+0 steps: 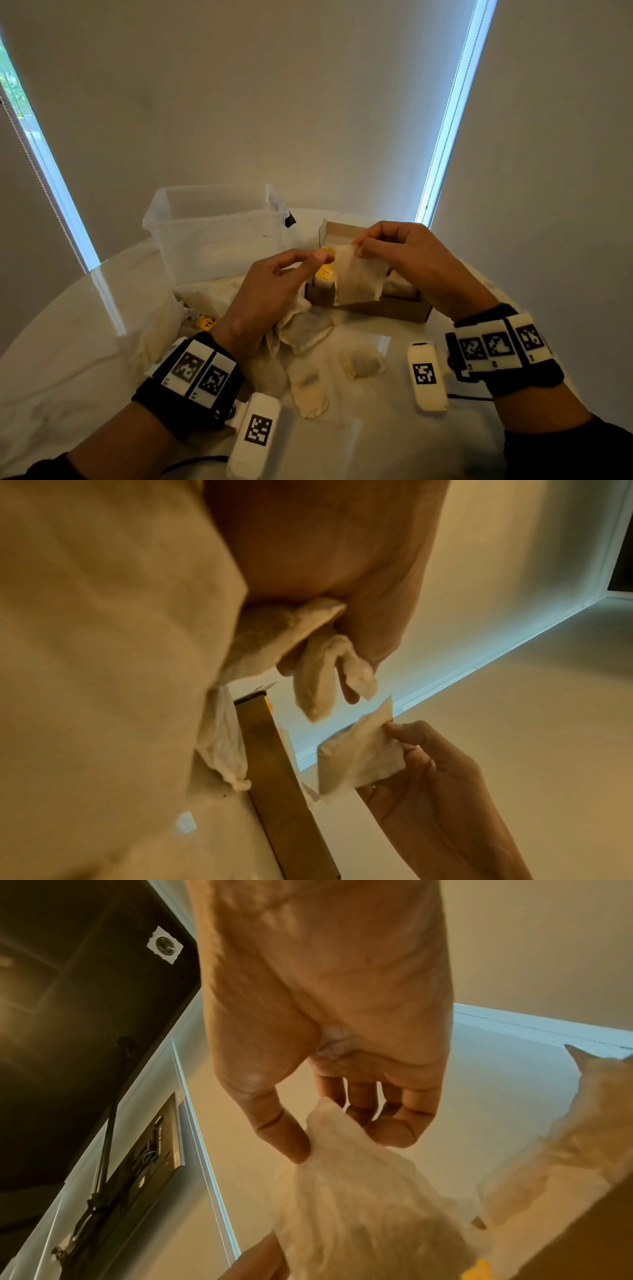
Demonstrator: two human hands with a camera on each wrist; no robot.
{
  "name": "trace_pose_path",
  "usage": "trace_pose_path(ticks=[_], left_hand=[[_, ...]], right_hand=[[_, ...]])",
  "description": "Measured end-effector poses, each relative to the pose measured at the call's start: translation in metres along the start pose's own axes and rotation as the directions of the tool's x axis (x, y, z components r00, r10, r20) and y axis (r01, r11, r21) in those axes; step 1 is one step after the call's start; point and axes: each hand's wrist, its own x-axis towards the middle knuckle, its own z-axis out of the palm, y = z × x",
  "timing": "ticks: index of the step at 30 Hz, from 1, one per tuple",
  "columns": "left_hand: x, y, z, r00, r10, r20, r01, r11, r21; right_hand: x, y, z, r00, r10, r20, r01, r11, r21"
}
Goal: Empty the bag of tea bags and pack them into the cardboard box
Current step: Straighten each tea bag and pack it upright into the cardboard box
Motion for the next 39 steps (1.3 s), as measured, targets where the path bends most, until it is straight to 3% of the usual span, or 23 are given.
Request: trace_pose_path(ticks=[5,12,19,24,27,30,35,39], left_hand=[[0.0,-0.001,-0.003,0.998,-0.028,0.058,0.025,0.998,0.057],[0.005,-0.004,-0.005,1.0,0.0,0.005,0.0,1.0,0.019],[0.005,-0.006,-0.004,0.999,-0.04,0.0,0.04,0.999,0.035],[0.007,-0.008,-0.005,0.998,-0.062,0.025,0.06,0.996,0.07],[0.007,-0.012,-0.005,0.989,-0.109,0.099,0.1,0.991,0.088],[0.009,-0.017,-0.006,0.974,-0.166,0.155,0.139,0.975,0.171],[0.011,-0.02,-0.006,0.957,-0.214,0.195,0.162,0.953,0.255],[0.012,-0.023,-0.007,0.956,-0.224,0.191,0.167,0.947,0.273]], right_hand=[[-0.003,-0.001,0.003,0.997,0.069,0.038,-0.072,0.993,0.09],[-0.006,-0.005,0.017,0.995,0.061,0.076,-0.066,0.996,0.067],[-0.003,-0.001,0.012,0.996,-0.085,0.031,0.088,0.99,-0.106],[-0.002,-0.001,0.001,0.986,-0.067,0.155,0.1,0.972,-0.213],[0.002,-0.006,-0.022,0.997,-0.062,0.055,0.073,0.973,-0.221],[0.012,-0.005,-0.05,0.996,-0.088,-0.028,0.073,0.935,-0.348],[0.025,0.022,-0.064,0.996,0.044,0.073,0.001,0.849,-0.529],[0.026,0.041,-0.067,0.99,0.068,0.122,0.016,0.811,-0.584]])
